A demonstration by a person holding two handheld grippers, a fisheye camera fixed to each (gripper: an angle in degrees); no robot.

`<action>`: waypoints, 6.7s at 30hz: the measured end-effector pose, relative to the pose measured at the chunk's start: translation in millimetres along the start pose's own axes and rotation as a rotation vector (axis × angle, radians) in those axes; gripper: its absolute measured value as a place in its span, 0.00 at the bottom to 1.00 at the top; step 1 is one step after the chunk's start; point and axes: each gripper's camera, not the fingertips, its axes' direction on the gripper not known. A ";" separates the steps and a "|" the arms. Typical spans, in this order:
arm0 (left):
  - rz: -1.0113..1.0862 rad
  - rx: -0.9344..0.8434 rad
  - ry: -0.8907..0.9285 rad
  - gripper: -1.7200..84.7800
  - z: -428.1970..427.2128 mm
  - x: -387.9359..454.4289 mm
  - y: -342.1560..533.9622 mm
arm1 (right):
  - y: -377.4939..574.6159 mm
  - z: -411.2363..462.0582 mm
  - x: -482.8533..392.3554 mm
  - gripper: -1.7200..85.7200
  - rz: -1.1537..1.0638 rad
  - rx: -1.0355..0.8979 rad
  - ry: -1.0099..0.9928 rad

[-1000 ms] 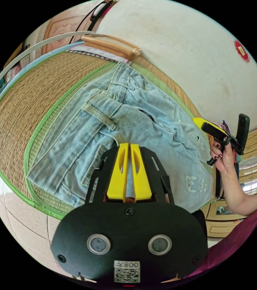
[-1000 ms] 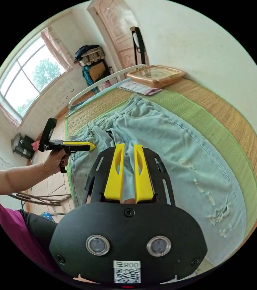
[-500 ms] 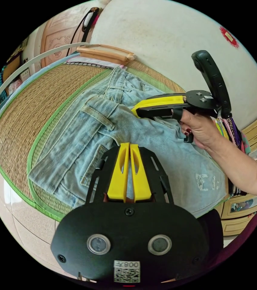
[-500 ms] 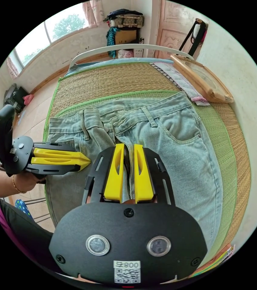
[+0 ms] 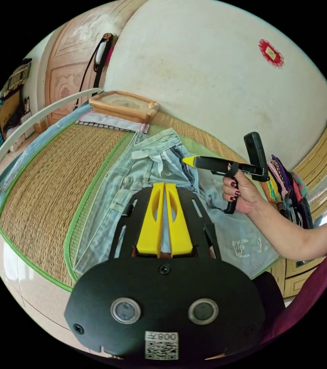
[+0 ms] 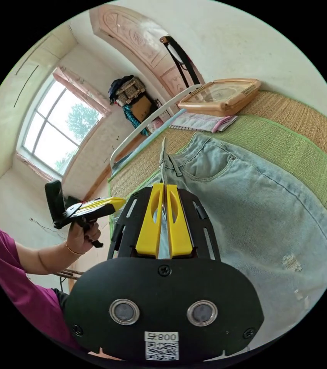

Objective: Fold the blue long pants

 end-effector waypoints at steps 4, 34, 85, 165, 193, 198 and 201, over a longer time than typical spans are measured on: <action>0.005 -0.181 -0.060 0.09 41.9 -19.4 -30.3 | 10.4 -4.9 8.4 0.03 0.008 -0.003 -0.011; 0.007 -0.154 -0.149 0.03 73.7 -31.7 -54.0 | 54.3 62.3 -32.3 0.03 -0.191 -0.160 0.071; 0.172 -0.321 -0.051 0.02 70.9 78.8 -2.9 | 93.1 11.6 24.0 0.02 0.158 -0.122 0.308; 0.046 -0.401 -0.061 0.02 82.1 -45.6 62.1 | 173.2 -28.5 -60.8 0.02 0.342 -0.401 0.564; 0.091 -0.316 0.155 0.07 287.9 -58.4 -170.3 | 115.0 -116.4 23.5 0.02 0.241 -0.106 0.407; 0.145 -0.331 0.071 0.10 356.9 -36.5 -255.8 | 54.4 -128.8 59.9 0.06 0.164 -0.071 0.461; 0.217 -0.373 -0.008 0.11 395.9 -17.0 -291.6 | 19.0 -126.1 82.2 0.08 0.120 -0.091 0.502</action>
